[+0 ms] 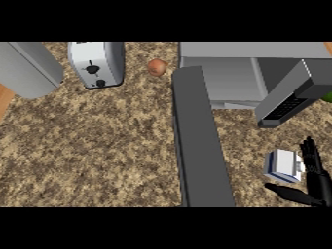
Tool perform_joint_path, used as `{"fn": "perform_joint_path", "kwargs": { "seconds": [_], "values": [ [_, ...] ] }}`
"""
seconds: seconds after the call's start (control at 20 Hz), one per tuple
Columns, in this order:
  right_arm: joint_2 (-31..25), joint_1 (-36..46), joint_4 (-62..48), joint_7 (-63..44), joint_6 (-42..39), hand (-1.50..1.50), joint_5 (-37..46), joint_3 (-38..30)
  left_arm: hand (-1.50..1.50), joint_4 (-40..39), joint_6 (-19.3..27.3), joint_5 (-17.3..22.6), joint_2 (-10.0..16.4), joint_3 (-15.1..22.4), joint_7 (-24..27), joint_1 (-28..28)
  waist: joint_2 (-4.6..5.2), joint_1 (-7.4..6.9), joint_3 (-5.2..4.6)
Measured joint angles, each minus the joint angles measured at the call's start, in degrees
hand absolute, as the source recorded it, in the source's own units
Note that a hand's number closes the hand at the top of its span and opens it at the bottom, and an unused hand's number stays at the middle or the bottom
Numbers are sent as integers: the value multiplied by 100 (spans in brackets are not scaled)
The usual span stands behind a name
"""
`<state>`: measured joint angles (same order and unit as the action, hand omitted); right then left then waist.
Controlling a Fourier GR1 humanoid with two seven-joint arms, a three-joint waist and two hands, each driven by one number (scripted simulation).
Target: Pick up the milk, place it into the microwave and close the microwave
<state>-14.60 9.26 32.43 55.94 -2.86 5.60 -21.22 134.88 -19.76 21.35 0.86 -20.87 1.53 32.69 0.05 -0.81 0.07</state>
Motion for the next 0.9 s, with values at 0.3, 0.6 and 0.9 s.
{"fn": "perform_joint_path", "kwargs": {
  "seconds": [0.3,0.6,0.9],
  "values": [
    [-80,401,-782,409,-45,150,148,70,-150,-20,-59,50,-8,-61,-72,-19,4,-28,-1],
    [-52,537,-745,633,98,150,229,113,-150,-86,-112,174,6,-203,13,-94,-4,-7,-8],
    [105,615,-541,632,-11,150,277,326,-150,-62,-129,187,-47,-158,-27,-47,-8,7,-8]
  ]
}}
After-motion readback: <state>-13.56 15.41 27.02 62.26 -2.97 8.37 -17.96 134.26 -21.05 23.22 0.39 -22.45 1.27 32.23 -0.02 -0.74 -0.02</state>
